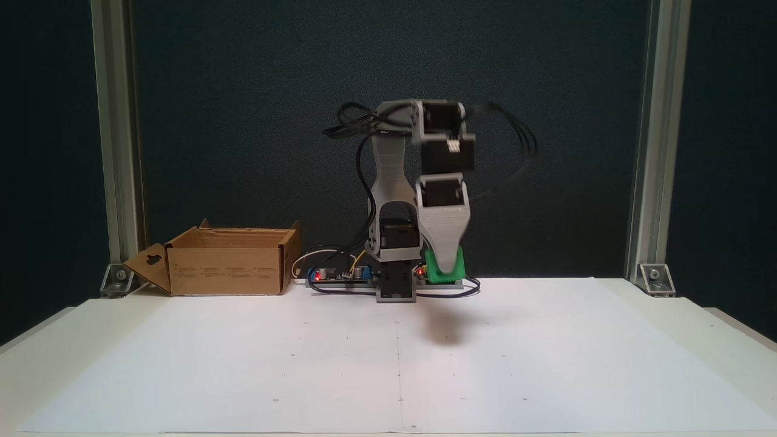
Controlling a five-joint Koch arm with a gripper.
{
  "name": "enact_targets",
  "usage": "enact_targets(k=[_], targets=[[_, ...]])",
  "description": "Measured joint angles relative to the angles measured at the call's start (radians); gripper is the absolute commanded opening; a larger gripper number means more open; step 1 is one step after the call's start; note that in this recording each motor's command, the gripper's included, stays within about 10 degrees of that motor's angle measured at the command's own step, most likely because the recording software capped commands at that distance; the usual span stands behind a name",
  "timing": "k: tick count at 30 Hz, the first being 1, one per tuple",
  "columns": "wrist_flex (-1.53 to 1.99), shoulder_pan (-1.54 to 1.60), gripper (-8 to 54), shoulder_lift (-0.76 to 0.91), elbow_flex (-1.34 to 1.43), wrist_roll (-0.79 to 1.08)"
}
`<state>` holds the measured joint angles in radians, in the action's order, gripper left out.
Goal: Grasp a green dice and put it in the bin.
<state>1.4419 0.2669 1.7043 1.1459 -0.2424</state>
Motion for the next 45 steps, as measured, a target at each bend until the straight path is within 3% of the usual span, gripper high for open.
enact_targets(k=[4,8,18,28,32,36,45], targets=[[0.097,-0.114,11.6,0.018,-0.221,0.0],[0.144,-0.347,11.6,0.029,-0.236,0.034],[0.147,-1.017,11.6,0.167,-0.239,0.336],[0.143,-1.733,11.6,0.172,-0.247,0.597],[0.124,-1.959,11.6,0.112,-0.247,0.637],[0.002,-2.108,11.6,-0.052,-0.247,0.641],[-0.158,-2.12,11.6,-0.245,-0.25,0.641]])
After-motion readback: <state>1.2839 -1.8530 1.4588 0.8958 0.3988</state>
